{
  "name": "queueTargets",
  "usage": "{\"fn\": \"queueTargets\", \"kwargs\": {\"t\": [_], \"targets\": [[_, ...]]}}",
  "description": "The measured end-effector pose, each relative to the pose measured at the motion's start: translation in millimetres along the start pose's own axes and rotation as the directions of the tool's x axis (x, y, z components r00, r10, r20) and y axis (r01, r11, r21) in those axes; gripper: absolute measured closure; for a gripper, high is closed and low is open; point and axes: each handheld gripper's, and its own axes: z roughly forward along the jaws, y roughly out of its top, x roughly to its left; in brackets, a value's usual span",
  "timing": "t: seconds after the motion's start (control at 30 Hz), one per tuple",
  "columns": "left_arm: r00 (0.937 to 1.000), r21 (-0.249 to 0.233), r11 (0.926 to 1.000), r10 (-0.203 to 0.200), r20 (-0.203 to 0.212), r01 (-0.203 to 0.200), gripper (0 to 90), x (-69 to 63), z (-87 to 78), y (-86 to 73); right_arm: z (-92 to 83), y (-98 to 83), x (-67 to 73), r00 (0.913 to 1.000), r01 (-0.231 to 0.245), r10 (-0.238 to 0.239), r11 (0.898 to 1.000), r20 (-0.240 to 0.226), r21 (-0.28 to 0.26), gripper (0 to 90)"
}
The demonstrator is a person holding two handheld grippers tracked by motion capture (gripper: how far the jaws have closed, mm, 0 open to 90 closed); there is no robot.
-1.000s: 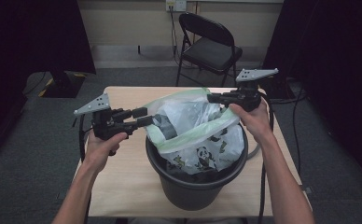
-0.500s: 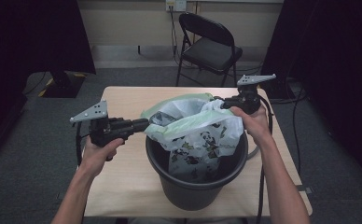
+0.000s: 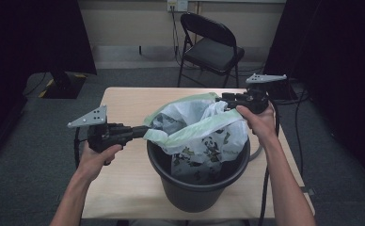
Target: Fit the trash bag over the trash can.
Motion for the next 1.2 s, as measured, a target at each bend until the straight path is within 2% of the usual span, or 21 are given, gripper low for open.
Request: {"fn": "queueTargets", "kwargs": {"t": [0.1,0.23,0.33,0.37,0.43,0.47,0.5,0.53,0.6,0.67,0.7,0.73,0.8,0.87,0.9,0.97,1.0,1.03,1.1,1.17,1.2], "targets": [[0.9999,0.002,1.0,0.008,0.01,-0.008,84.0,-1.0,-3.0,-0.8,-5.6,5.5,5.0,1.0,0.002,-0.002,0.999,0.001,-0.034,48.7],[0.9997,0.001,0.9998,0.021,0.013,-0.021,77.9,-1.4,-7.9,0.8,-9.5,11.3,12.1,0.9995,0.015,-0.016,0.998,-0.025,-0.061,46.8],[0.9998,-0.018,0.9996,0.022,0.0,-0.022,73.1,0.8,-11.9,5.3,-11.5,15.0,17.7,0.9967,0.013,-0.021,0.995,-0.079,-0.096,47.1],[0.9998,-0.025,0.9995,0.021,-0.006,-0.021,72.0,1.1,-12.4,6.6,-11.4,16.6,20.6,0.9959,0.022,-0.03,0.995,-0.085,-0.096,47.8],[0.9994,-0.034,0.9993,0.012,-0.032,-0.013,64.1,3.2,-12.2,11.2,-9.9,18.2,23.6,0.9937,0.037,-0.045,0.996,-0.103,-0.08,48.5],[0.9991,-0.042,0.999,0.012,-0.04,-0.013,63.7,4.5,-11.4,13.7,-9.4,18.5,24.3,0.9934,0.04,-0.047,0.996,-0.105,-0.074,50.2],[0.9985,-0.05,0.9987,0.005,-0.054,-0.008,61.7,6.4,-9.2,17.3,-8.6,18.7,24.7,0.9921,0.044,-0.051,0.997,-0.114,-0.07,60.1],[0.9978,-0.046,0.9989,0.002,-0.067,-0.005,56.9,7.5,-7.5,19.9,-7.3,18.8,25.1,0.9875,0.059,-0.067,0.996,-0.143,-0.062,65.8],[0.9964,-0.044,0.999,0.006,-0.084,-0.01,52.7,10.1,0.5,26.7,-4.1,19.3,26.9,0.9869,0.075,-0.079,0.997,-0.14,-0.036,79.9],[0.9954,-0.041,0.9992,0.0,-0.096,-0.004,47.6,12.4,9.9,31.6,0.0,19.6,27.8,0.9852,0.09,-0.089,0.996,-0.147,-0.004,85.5],[0.9957,-0.04,0.9992,-0.002,-0.093,-0.002,45.5,13.6,14.9,33.0,2.3,19.6,27.5,0.9874,0.089,-0.087,0.996,-0.132,0.01,87.3],[0.9962,-0.033,0.9994,-0.004,-0.087,0.002,45.3,14.4,18.7,33.6,3.1,19.7,26.2,0.9873,0.08,-0.078,0.997,-0.138,0.01,88.3],[0.9959,-0.011,0.9998,-0.016,-0.089,0.015,46.5,15.6,29.1,34.1,4.0,19.2,24.3,0.9885,0.079,-0.076,0.997,-0.131,0.02,89.2],[0.996,0.015,0.9998,-0.014,-0.088,0.015,49.1,16.3,38.3,33.0,3.4,17.9,21.8,0.9921,0.079,-0.076,0.996,-0.099,0.031,89.8],[0.9953,0.027,0.9994,-0.017,-0.096,0.019,50.8,16.3,40.6,32.5,2.6,16.4,19.0,0.992,0.074,-0.07,0.997,-0.105,0.035,90.0],[0.9963,0.038,0.9991,-0.018,-0.084,0.021,62.5,17.0,44.3,30.0,1.3,13.4,14.8,0.9938,0.064,-0.06,0.997,-0.094,0.04,90.0],[0.994,0.039,0.9991,-0.013,-0.109,0.017,66.8,16.7,44.5,28.7,0.9,11.3,11.9,0.9944,0.054,-0.05,0.998,-0.093,0.042,90.0],[0.9941,0.029,0.9993,-0.02,-0.107,0.023,72.4,17.5,43.9,28.1,1.1,8.5,8.5,0.9953,0.047,-0.043,0.998,-0.087,0.048,90.0],[0.9944,0.009,0.9993,-0.036,-0.099,0.037,77.1,19.5,40.9,27.2,2.4,4.2,5.2,0.9949,0.043,-0.037,0.997,-0.094,0.06,90.0],[0.9948,0.0,0.9993,-0.037,-0.095,0.037,87.2,20.4,37.3,27.2,4.9,-0.9,1.1,0.9954,0.029,-0.023,0.997,-0.094,0.07,90.0],[0.9952,-0.001,0.9994,-0.036,-0.092,0.036,87.6,19.9,36.2,27.0,6.8,-3.7,-1.2,0.9953,0.022,-0.014,0.997,-0.096,0.078,90.0]]}}
